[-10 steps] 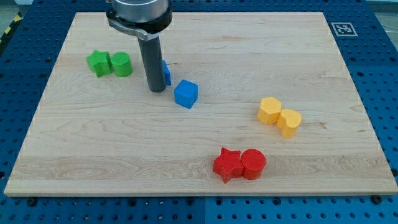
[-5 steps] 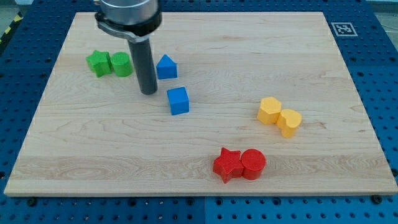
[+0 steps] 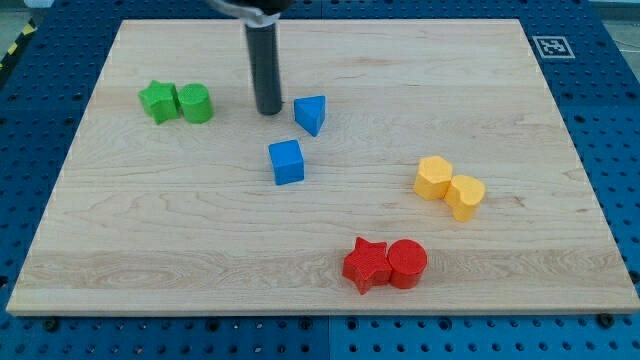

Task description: Push the blue blocks towards the center of the board

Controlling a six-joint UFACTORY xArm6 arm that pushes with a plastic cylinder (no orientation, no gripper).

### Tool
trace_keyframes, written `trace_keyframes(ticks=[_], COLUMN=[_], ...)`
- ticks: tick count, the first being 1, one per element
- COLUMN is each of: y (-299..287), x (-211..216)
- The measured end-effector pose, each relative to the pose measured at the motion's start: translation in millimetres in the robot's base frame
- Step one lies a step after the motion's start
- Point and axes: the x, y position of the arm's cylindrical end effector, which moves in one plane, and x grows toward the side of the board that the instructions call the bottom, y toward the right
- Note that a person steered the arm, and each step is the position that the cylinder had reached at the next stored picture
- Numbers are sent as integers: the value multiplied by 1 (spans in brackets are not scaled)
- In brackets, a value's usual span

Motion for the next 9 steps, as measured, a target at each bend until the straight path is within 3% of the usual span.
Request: trace_keyframes(ticks=[3,5,6,7,9], y=[69,-28,-35,1,68], x=[11,59,98,121,67])
